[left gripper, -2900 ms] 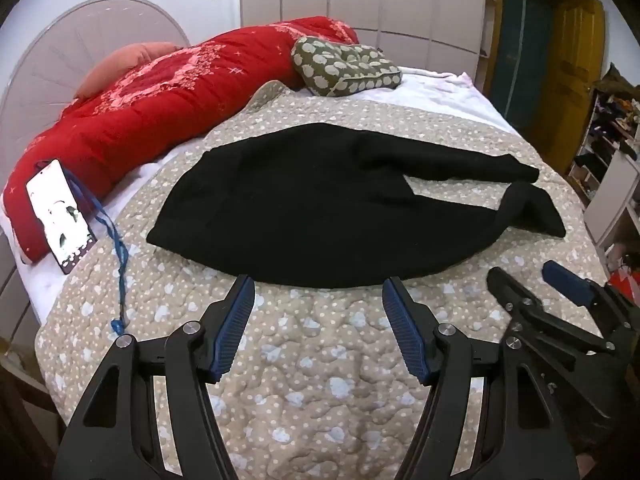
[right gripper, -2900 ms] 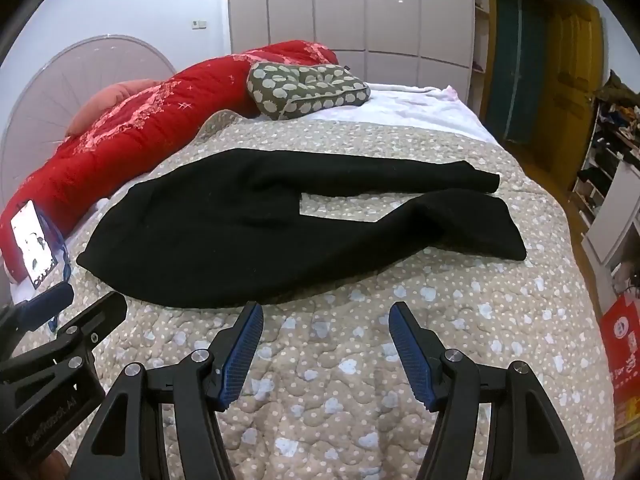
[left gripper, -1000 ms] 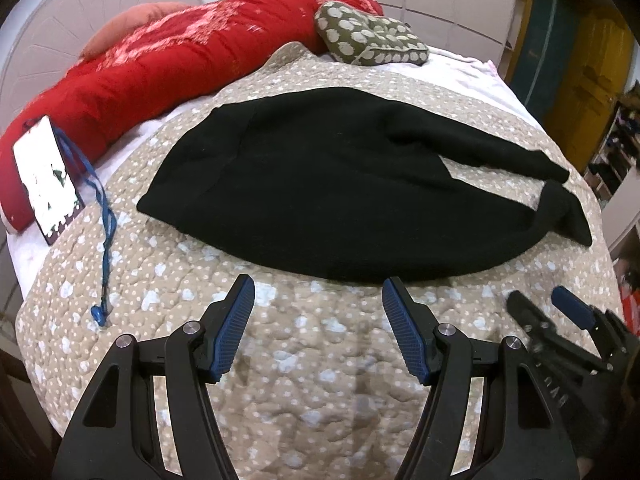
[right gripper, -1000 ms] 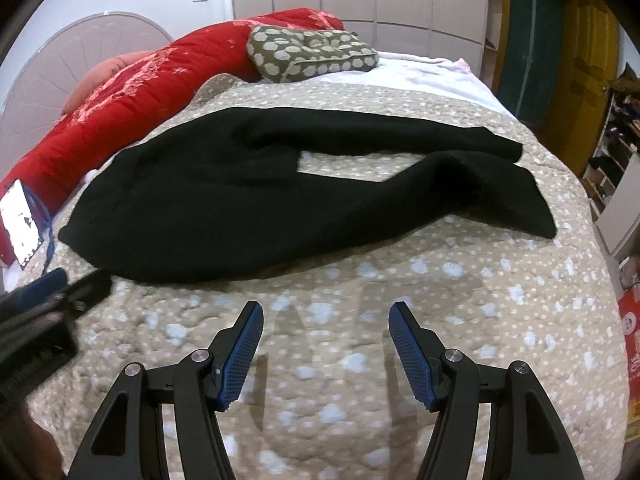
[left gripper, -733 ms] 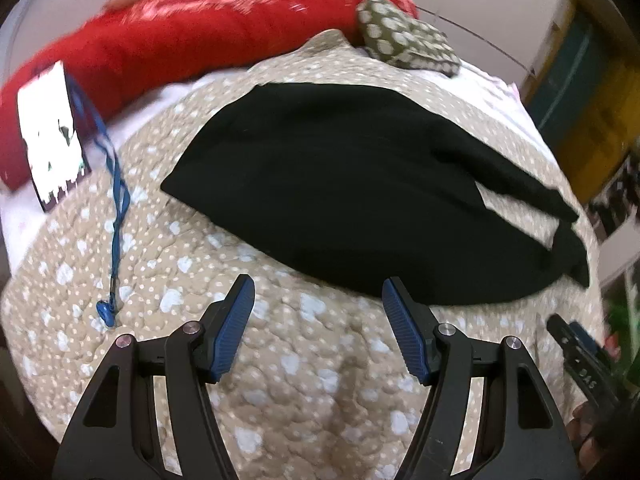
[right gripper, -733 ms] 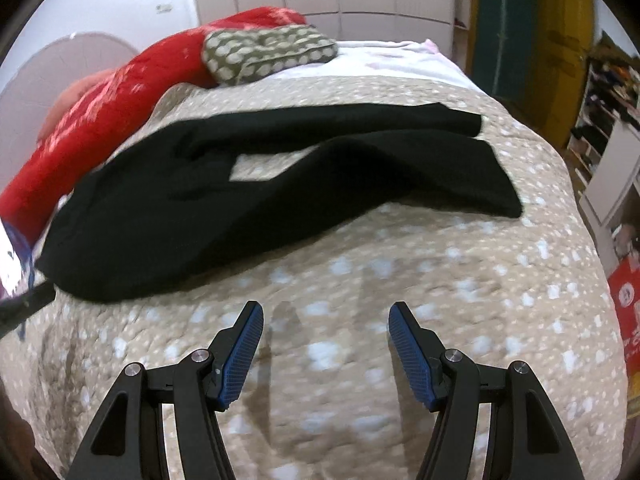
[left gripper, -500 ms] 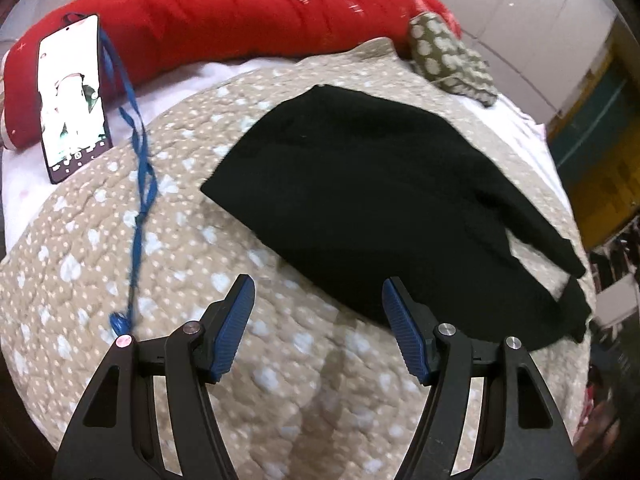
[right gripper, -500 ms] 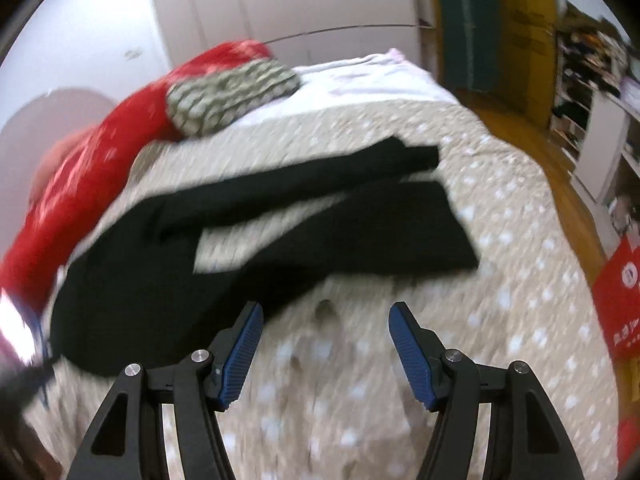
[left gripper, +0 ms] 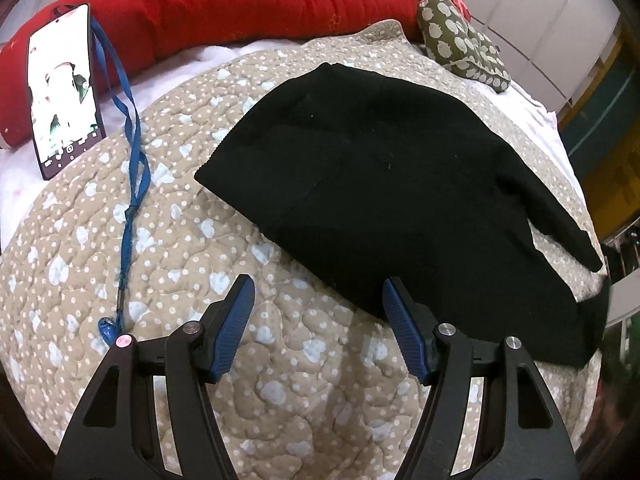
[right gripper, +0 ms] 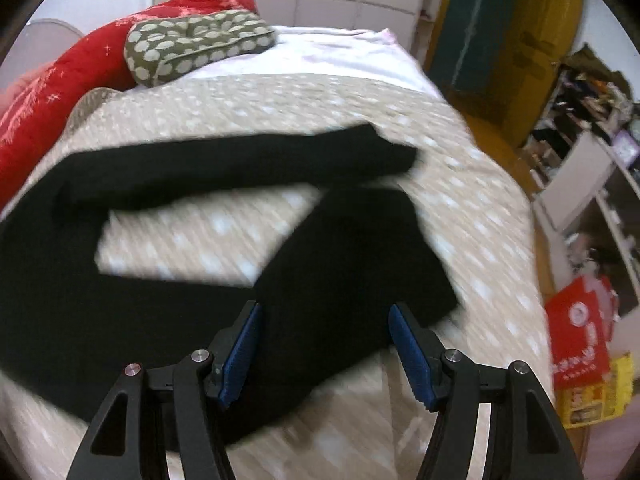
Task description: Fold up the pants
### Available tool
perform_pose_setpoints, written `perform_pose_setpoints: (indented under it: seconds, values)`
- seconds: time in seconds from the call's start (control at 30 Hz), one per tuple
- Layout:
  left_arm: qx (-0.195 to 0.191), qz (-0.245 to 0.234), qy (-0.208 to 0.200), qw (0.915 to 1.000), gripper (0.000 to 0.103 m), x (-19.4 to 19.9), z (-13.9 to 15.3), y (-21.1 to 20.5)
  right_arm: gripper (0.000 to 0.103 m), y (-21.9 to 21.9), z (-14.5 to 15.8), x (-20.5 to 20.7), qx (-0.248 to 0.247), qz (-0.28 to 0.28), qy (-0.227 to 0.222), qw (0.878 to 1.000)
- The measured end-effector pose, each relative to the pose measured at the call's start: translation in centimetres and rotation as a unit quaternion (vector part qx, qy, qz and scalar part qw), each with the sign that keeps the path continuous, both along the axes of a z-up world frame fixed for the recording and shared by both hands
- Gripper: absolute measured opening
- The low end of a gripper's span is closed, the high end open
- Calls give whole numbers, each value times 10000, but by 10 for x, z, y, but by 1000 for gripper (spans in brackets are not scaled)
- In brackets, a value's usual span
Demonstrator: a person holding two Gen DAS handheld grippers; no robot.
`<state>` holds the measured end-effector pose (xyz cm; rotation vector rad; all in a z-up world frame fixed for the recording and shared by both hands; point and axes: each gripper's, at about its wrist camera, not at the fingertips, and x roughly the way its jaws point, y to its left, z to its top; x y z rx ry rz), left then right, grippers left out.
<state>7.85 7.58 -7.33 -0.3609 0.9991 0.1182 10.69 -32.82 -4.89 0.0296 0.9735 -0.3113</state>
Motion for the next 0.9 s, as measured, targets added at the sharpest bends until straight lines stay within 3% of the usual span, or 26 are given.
perform_pose_setpoints:
  seconds: [0.13,0.27,0.47,0.57,0.67,0.83,0.9]
  values:
    - [-195,48,-35,9998,68,6,-1,2,63,-31,-13,-50,1175,-220,-372,9921]
    - [-382,77,-81,9992,68,14,-3,3,63,-47,-5,-68,1677,-382,-883,9811]
    - [-825,137,-108,9964,73,35,-7,6,63,-51,-12,-50,2295,-477,-938,9676]
    - [-938,19,-124,9955,73,42,-5,4,63,-66,-18,-63,2885,-837,-1155,9468]
    - [-1015,-44,-196,9946,73,44,-7,5,63,-79,-19,-76,2943,-1138,-1401,9385]
    - [-1142,-149,-276,9930,73,40,-10,12,63,-84,-16,-71,2657,-1310,-1467,9438]
    - [-1212,-123,-267,9922,73,40,-10,14,63,-89,-15,-72,2660,-1433,-1547,9406]
